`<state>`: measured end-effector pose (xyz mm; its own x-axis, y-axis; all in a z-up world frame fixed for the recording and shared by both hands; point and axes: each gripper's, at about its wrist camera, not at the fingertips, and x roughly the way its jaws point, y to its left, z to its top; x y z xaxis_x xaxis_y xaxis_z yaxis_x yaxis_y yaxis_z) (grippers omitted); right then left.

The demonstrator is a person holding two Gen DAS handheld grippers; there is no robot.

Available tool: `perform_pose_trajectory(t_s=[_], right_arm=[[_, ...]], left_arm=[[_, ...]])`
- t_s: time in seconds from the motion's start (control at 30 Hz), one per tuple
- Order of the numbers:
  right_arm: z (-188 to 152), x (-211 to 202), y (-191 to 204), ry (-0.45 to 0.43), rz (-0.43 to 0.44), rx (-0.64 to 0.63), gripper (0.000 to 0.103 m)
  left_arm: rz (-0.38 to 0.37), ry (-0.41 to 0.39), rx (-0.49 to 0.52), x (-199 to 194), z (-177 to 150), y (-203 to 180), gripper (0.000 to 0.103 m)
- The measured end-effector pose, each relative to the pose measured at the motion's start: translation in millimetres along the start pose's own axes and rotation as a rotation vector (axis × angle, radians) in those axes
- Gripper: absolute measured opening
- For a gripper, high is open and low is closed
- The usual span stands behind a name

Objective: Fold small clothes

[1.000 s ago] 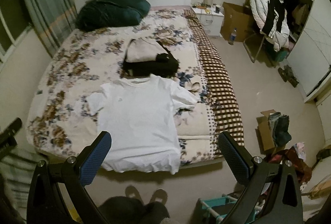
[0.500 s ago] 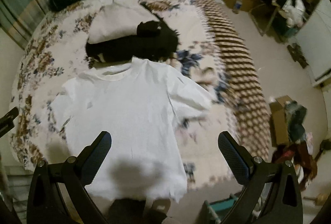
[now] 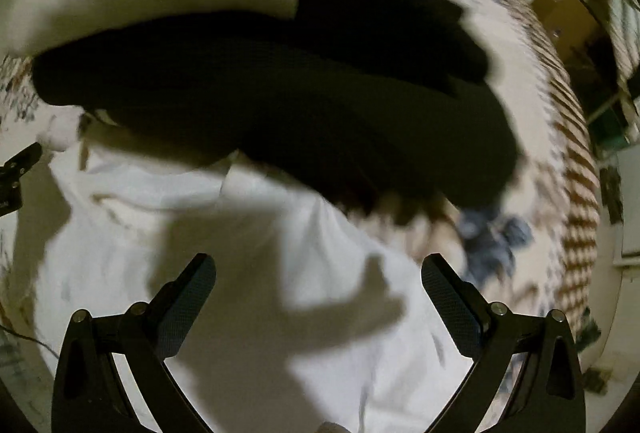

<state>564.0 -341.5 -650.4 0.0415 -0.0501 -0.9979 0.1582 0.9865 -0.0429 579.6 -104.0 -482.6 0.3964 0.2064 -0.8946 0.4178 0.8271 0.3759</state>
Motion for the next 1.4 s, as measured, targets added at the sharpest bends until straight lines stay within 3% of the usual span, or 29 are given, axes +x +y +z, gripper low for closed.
perform_pose_trajectory(t_s=[0.13,0.3,0.37,0.4,0.43,0.47,0.5,0.53,0.6,0.7,0.83,0.93,0.97,1.03,1.07,1.1,1.13,1.27,1.4], right_arm=[[17.2,33.0,4.2,0.023,0.04,-0.008,0.099],[23.3,50.6,5.0,0.049,0.11,0.019,0.072],[23.1,51.5,8.1,0.042,0.116,0.002,0.059],[22.9,51.5,9.5,0.037,0.106,-0.008,0.049],[22.8,51.2,10.4,0.029,0.095,-0.018,0.04],[22.5,50.6,10.4,0.019,0.087,-0.024,0.022],[21.6,49.4,9.8,0.011,0.082,-0.025,0.014],[19.7,47.1,8.3,0.001,0.083,-0.023,0.012],[13.0,39.6,3.4,-0.021,0.107,-0.01,0.004],[-2.5,17.7,-5.1,-0.072,0.126,0.009,0.002],[-39.5,-12.3,-17.2,-0.11,0.178,0.04,0.001],[-55.1,-9.6,-20.5,-0.102,0.227,0.081,0.002],[-52.4,-12.7,-18.7,-0.085,0.238,0.091,0.005],[-35.3,0.7,-24.1,-0.033,0.246,0.087,0.034],[-31.2,-3.4,-12.3,-0.033,0.238,0.079,0.054],[-23.0,0.3,-10.9,-0.042,0.226,0.064,0.06],[-14.7,5.9,-8.5,-0.048,0.203,0.037,0.06],[13.0,32.5,0.2,-0.009,0.14,-0.049,0.061],[17.1,59.5,6.1,0.057,0.135,-0.093,0.06]], left_arm=[[-0.026,-0.01,0.036,24.1,4.1,-9.5,0.103],[-0.061,-0.022,0.051,34.4,-0.7,-15.1,0.103],[-0.076,-0.045,0.048,32.9,-3.8,-15.1,0.097],[-0.086,-0.052,0.049,32.7,-5.3,-15.7,0.083],[-0.098,-0.051,0.052,33.6,-7.1,-17.1,0.06],[-0.121,-0.045,0.057,34.7,-8.3,-18.5,0.044],[-0.147,-0.042,0.061,35.1,-9.9,-19.2,0.01],[-0.152,-0.048,0.058,33.8,-11.6,-19.3,0.002],[-0.145,-0.111,0.043,22.2,-15.1,-15.0,0.001],[-0.127,-0.195,0.0,-6.4,-23.5,-0.7,0.0],[-0.142,-0.237,-0.085,-43.5,-43.3,25.9,0.0],[-0.26,-0.209,-0.145,-48.6,-44.0,43.4,0.002],[-0.313,-0.186,-0.154,-42.8,-43.0,46.0,0.003],[-0.387,-0.114,-0.171,-21.7,-32.5,47.0,0.017],[-0.406,-0.09,-0.166,-11.2,-27.6,42.8,0.023],[-0.419,-0.078,-0.151,0.1,-22.1,37.0,0.033],[-0.419,-0.069,-0.134,8.5,-16.9,31.7,0.04],[-0.414,0.007,-0.011,43.5,0.8,0.4,0.044],[-0.403,0.046,0.083,64.9,7.0,-23.5,0.044]])
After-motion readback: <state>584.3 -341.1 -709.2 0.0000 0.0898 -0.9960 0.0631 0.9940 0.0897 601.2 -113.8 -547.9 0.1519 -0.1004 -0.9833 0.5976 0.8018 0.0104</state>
